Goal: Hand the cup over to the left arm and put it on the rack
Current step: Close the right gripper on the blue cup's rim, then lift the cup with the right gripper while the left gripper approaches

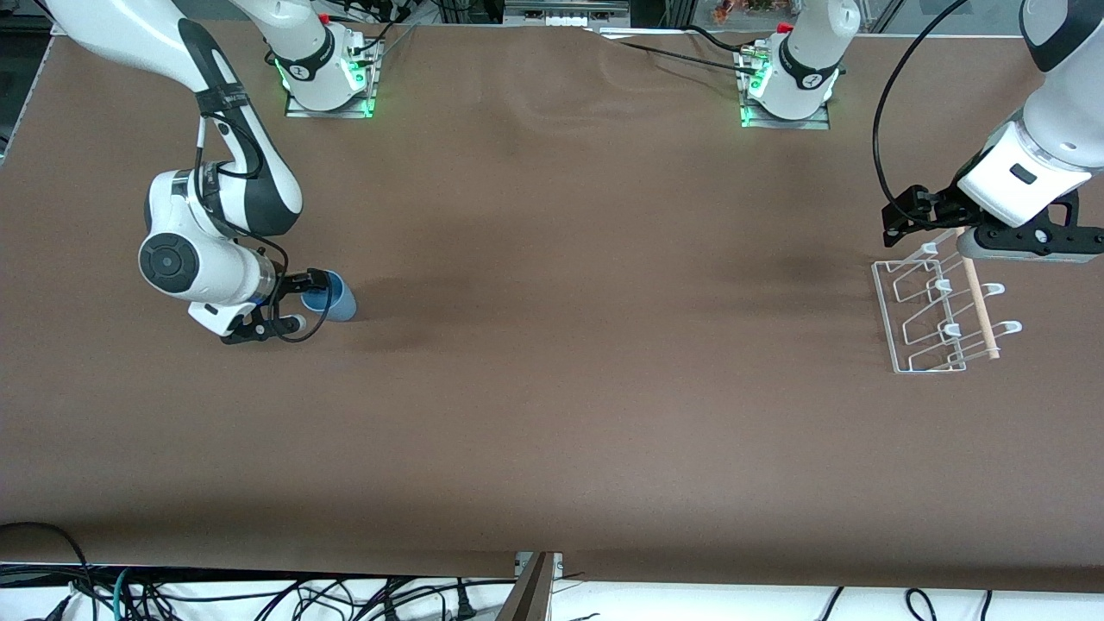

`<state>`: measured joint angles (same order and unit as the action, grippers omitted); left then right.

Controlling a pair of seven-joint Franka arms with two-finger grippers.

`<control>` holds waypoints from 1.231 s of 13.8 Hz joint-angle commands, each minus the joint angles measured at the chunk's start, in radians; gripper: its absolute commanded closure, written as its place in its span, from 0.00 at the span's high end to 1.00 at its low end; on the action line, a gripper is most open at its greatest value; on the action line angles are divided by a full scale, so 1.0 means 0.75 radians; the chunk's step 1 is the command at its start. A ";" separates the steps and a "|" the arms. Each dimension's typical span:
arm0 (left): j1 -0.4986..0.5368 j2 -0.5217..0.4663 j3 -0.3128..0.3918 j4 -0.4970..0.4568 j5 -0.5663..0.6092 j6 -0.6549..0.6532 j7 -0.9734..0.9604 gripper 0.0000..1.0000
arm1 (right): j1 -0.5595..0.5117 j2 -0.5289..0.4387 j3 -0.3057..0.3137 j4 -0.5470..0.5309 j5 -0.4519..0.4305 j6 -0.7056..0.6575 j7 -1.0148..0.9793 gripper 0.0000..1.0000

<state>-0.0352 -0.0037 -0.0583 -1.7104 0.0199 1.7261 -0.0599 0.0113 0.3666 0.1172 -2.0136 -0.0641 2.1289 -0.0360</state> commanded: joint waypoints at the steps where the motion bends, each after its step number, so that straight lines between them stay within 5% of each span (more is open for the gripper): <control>1: 0.002 -0.016 -0.002 0.002 -0.029 -0.017 -0.002 1.00 | 0.001 -0.037 -0.001 -0.042 -0.017 0.037 0.021 0.68; 3: 0.002 -0.016 -0.002 0.002 -0.029 -0.017 -0.002 1.00 | 0.001 -0.025 0.001 -0.040 -0.015 0.037 0.025 0.25; 5: 0.002 -0.016 -0.002 0.002 -0.029 -0.017 -0.002 1.00 | 0.005 -0.008 0.001 -0.037 -0.015 0.043 0.060 0.00; 12: 0.002 -0.016 -0.002 0.002 -0.029 -0.019 0.000 1.00 | 0.030 0.000 0.003 -0.009 -0.007 0.025 0.113 0.00; 17: 0.002 -0.016 -0.002 0.002 -0.029 -0.019 -0.002 1.00 | 0.130 0.002 0.011 0.175 0.077 -0.265 0.248 0.00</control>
<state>-0.0352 -0.0037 -0.0583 -1.7104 0.0199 1.7260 -0.0599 0.0713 0.3754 0.1229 -1.9514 -0.0477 2.0245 0.1019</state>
